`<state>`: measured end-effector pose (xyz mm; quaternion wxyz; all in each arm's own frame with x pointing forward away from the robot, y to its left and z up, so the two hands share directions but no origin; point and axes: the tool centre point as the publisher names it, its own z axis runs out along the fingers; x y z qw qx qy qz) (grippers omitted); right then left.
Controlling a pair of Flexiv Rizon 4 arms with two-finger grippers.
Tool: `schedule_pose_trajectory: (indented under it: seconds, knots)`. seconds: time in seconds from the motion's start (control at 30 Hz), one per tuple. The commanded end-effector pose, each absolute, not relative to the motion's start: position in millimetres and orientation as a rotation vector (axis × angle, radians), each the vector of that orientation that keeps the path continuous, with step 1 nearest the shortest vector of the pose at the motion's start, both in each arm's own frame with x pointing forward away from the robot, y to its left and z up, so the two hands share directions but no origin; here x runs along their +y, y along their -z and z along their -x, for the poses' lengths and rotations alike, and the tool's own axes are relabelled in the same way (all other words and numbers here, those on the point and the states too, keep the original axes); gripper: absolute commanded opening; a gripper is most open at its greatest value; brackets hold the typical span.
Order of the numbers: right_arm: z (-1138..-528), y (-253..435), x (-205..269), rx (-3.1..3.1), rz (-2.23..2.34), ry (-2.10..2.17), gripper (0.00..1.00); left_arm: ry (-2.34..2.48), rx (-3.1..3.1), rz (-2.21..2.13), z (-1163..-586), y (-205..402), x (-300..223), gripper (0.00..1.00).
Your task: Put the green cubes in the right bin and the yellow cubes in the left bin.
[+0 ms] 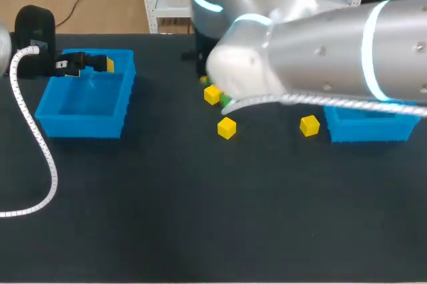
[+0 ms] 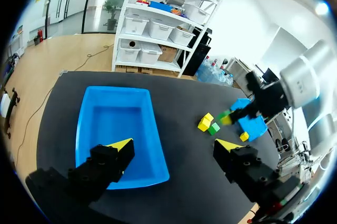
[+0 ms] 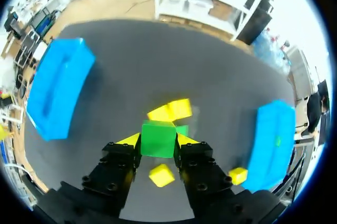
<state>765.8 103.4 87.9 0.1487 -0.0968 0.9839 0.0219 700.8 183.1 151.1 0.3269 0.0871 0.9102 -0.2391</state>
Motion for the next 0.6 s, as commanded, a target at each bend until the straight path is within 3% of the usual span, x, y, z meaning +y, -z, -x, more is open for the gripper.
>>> schedule_pose_trajectory:
  seconds: [0.03, 0.4, 0.6]
  knots:
    - [-752, -140, 27, 2.642, 0.151, -0.104, 0.00, 0.634, 2.377, -0.230, -700, -150, 184, 1.00]
    - [-759, -128, -142, 2.636, -0.339, 0.083, 0.00, 0.634, 2.377, -0.230, -700, -150, 184, 1.00]
    - [-751, -96, -204, 2.695, -0.566, 0.138, 0.00, 0.634, 2.377, -0.230, -700, -150, 184, 1.00]
